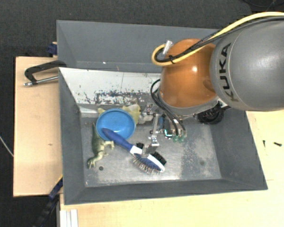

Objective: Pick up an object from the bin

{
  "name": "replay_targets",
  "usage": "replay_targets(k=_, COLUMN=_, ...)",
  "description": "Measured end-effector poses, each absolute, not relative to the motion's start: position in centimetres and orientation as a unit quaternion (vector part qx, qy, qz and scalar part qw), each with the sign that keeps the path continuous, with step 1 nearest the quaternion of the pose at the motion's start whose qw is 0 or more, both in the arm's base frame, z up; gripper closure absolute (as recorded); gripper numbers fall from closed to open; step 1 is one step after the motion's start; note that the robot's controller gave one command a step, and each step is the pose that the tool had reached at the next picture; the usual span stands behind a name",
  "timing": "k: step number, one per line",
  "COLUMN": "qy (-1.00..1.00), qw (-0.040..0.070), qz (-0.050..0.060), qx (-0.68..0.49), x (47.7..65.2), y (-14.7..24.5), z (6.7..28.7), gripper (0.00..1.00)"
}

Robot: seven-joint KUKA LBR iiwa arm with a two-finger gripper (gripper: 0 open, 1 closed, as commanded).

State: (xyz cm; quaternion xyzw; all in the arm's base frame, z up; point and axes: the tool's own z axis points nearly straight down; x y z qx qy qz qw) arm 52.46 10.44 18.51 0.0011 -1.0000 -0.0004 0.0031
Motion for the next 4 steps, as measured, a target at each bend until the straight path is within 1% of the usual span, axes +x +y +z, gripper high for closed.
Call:
replay_targets(k=1, qy=-0.996, qw=-0.002, qz=-0.002, qx=-0.094, x=51.9, y=9.0, z=8.2, gripper=0.00)
replay_targets(k=2, qy=-0.986, qw=-0.001, qz=-0.001, qx=-0.166, x=50.7, y=8.5, z=10.1, gripper=0.00)
replay_targets(k=3, qy=-0.945, qw=0.001, qz=-0.001, qx=-0.327, x=49.5, y=9.3, z=10.0, gripper=0.00)
replay_targets(k=4, qy=-0.929, qw=0.002, qz=-0.002, qx=-0.370, x=50.0, y=8.3, z=7.3, gripper=0.00)
